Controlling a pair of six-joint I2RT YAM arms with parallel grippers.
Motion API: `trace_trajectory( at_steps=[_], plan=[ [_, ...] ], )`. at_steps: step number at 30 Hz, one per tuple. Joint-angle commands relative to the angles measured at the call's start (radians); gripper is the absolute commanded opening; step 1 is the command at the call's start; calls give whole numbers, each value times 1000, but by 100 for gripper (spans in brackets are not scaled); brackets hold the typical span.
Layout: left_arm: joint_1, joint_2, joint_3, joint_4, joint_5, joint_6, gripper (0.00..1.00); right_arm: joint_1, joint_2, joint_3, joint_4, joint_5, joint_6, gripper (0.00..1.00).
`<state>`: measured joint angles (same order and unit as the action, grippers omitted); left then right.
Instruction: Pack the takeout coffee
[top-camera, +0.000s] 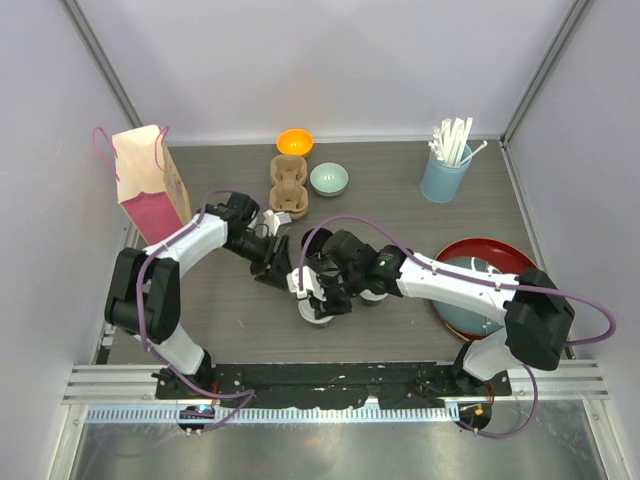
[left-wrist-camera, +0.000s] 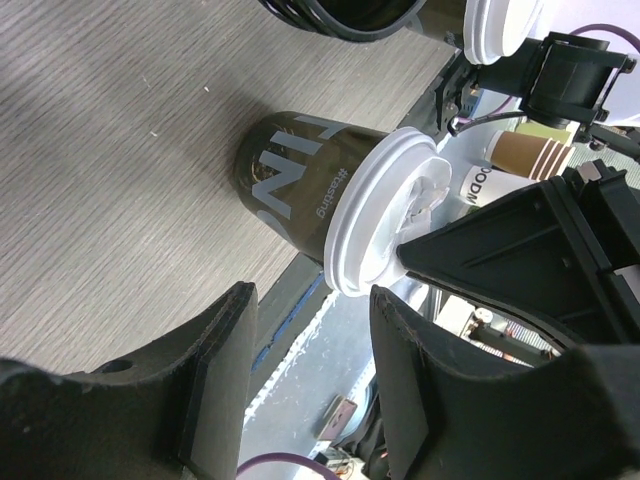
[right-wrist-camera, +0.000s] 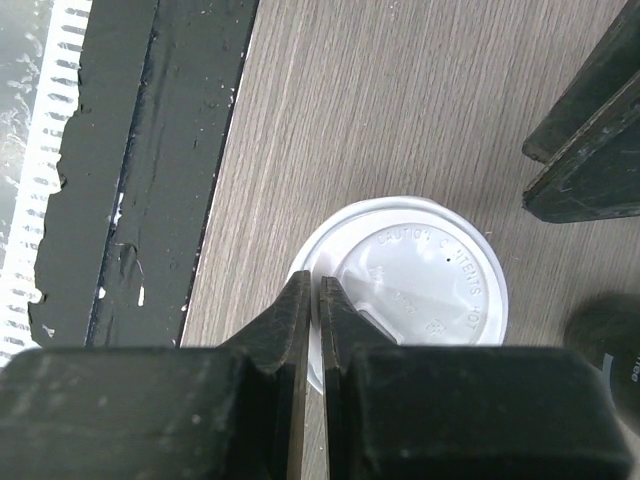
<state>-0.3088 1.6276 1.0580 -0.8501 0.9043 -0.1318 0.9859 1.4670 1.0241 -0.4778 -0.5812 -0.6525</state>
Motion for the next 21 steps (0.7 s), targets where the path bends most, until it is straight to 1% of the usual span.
trace_trajectory(
  at_steps=[1,3,4,6,7,12,15,18,19,20,21],
  plan=[
    [13,-26,30,-20,2,21,52,-6,32,31,-2,-31,28,3],
    [14,-25,28,-23,2,21,52,-6,36,31,13,-20,43,10],
    [16,-25,30,-24,2,23,52,-4,35,31,16,-17,45,17],
    [17,-26,30,-27,2,24,52,-6,26,31,22,-17,48,23],
    [17,-26,30,-27,2,27,52,-4,15,33,22,-19,51,28],
    [17,-26,31,-24,5,24,52,-4,-22,67,27,-22,93,36],
    [17,-28,31,-24,8,24,52,-4,-46,90,45,-20,135,48],
    [19,-29,30,-26,8,29,52,-4,-63,114,70,7,212,51],
    [19,-34,30,-23,8,31,52,-4,-65,119,79,50,235,50],
    [19,-37,28,-23,5,34,53,-4,-68,117,117,94,308,49],
    [20,-41,28,-21,1,32,53,-6,-65,114,134,142,344,38]
  ],
)
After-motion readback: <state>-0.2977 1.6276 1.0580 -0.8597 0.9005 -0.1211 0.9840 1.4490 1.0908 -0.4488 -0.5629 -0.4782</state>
